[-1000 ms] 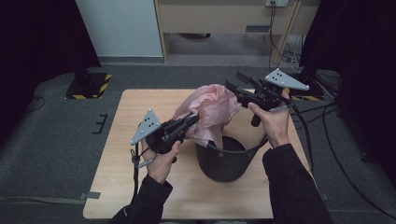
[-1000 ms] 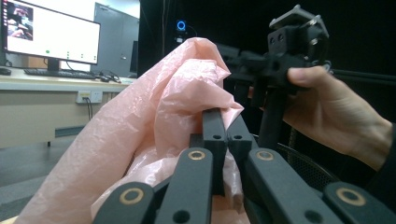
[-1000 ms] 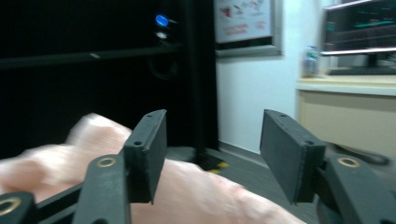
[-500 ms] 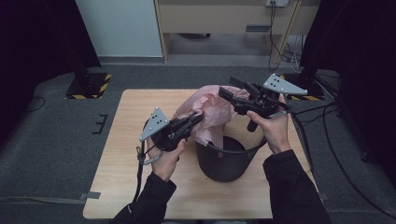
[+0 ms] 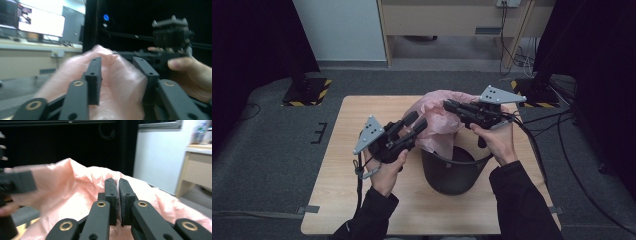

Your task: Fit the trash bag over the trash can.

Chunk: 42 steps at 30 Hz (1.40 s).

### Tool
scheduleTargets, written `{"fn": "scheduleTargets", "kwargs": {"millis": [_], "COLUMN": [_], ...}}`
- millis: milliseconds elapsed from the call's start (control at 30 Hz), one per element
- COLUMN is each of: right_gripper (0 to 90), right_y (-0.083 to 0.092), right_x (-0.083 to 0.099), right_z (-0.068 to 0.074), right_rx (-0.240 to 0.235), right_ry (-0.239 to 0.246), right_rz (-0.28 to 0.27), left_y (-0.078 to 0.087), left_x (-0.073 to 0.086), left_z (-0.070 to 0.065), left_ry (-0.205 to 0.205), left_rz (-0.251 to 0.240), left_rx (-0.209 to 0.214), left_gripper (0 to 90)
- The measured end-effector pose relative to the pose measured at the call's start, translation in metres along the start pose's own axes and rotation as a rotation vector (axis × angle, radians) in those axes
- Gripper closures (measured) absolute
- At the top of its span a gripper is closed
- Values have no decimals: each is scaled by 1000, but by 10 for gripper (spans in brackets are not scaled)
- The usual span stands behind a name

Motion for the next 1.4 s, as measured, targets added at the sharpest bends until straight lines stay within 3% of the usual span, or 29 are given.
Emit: {"fn": "scheduleTargets", "kwargs": {"millis": [167,300,433,533,700,833,1067,1233,1400], "right_gripper": [880,882,884,884,883,880,881,880,861], "right_y": [5,2,-3,-9,-18,-21,-26,-27,-29], "right_x": [-7,1,11,21,39,45,58,68,71], "right_z": [-15,-23,-29,-31,-33,-32,-24,-16,-14], "right_rx": [85,165,196,208,220,200,136,68,59], "right_ry": [11,110,146,158,145,127,162,193,190], "right_rz": [-11,53,107,161,244,296,402,462,484], "left_y": [15,21,26,25,14,9,6,10,9], "left_x": [-8,-6,-3,2,13,18,20,15,16], "left_z": [15,25,35,40,37,36,32,33,38], "left_ry": [15,14,27,43,62,62,69,67,93], "left_rz": [-30,-23,-30,-16,10,11,8,-20,-25], "left_rx": [-59,-94,-120,-111,-51,-35,-4,-18,-41], "left_gripper": [522,517,505,493,482,490,525,537,554]}}
Point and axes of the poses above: each handheld gripper's, and its own axes: y roughly backward along the jaws, x roughly out of its underside, z roughly to its left, the point moved 7 cm from there along -y, roughly forward along the jaws, and after that the axes turned 15 degrees about x, right-handed, at the moved point
